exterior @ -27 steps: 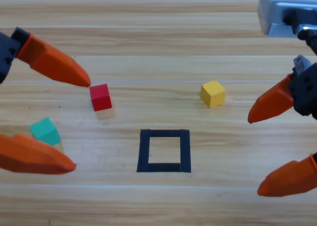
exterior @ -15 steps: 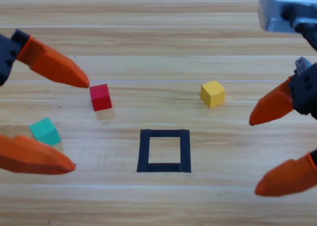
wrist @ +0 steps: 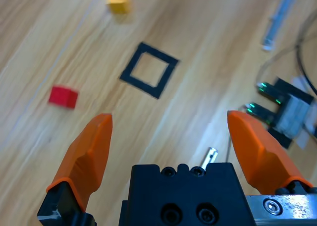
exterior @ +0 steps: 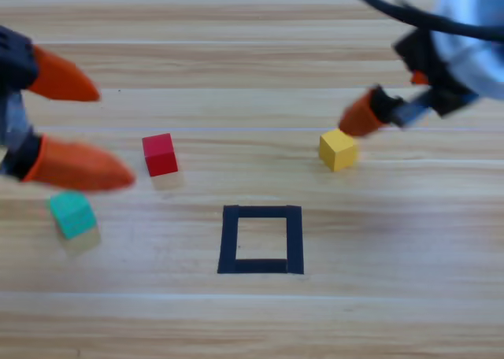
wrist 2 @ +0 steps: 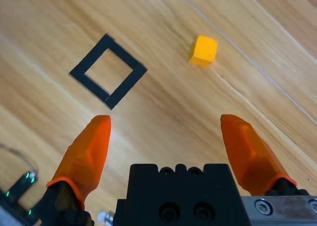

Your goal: Stack the blocks in the rectangular block: red at the bottom, yellow in the middle, green on top

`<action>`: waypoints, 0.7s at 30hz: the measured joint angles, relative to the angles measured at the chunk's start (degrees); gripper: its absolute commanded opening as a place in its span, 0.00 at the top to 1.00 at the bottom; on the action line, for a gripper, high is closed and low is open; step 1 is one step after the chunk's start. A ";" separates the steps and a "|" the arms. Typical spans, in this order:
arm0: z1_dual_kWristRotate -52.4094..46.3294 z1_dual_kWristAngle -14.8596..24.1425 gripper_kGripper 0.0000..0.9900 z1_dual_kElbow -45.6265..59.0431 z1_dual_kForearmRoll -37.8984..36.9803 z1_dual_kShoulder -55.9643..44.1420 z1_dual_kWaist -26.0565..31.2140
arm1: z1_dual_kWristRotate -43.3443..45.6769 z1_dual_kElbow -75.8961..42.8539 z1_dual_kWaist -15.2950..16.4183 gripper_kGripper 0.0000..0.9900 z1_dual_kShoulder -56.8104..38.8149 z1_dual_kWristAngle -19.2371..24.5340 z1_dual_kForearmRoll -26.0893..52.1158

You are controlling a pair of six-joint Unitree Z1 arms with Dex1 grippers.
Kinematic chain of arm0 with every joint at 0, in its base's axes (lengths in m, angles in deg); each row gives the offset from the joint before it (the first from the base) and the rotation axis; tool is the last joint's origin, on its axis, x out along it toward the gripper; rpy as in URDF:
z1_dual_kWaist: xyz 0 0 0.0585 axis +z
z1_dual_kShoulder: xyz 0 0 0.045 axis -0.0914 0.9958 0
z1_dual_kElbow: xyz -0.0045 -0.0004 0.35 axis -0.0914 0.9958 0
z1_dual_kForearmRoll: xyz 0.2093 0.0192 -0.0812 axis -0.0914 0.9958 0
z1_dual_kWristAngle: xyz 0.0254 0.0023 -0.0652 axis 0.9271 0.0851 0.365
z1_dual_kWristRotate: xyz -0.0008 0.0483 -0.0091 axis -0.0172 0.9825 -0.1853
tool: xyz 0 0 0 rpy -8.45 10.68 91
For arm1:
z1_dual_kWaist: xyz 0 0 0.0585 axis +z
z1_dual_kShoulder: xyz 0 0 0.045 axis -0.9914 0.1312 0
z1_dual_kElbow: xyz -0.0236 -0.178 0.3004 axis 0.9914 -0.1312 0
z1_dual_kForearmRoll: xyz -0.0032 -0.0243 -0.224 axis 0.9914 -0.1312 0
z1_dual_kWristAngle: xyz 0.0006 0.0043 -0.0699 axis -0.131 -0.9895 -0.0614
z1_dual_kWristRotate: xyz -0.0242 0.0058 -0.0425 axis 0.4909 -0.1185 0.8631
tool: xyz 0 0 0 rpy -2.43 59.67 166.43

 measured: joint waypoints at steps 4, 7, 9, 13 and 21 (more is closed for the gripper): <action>-9.44 8.58 0.00 0.79 -1.23 -0.10 0.00 | -1.91 4.24 -1.73 0.01 6.31 4.06 0.00; -16.71 14.05 0.00 0.99 -1.33 -0.13 -0.03 | -3.85 5.51 -3.57 0.01 9.93 4.07 0.00; -22.13 17.80 0.01 1.71 -1.32 -0.24 -0.03 | -3.99 6.56 -4.77 0.01 12.00 4.13 0.00; -30.43 21.83 0.02 2.03 0.14 -0.27 0.01 | -4.16 9.79 -6.90 0.01 17.02 4.33 0.00; -38.70 25.21 0.02 2.03 3.22 -0.54 4.18 | -5.18 15.66 -10.40 0.03 26.43 2.91 0.00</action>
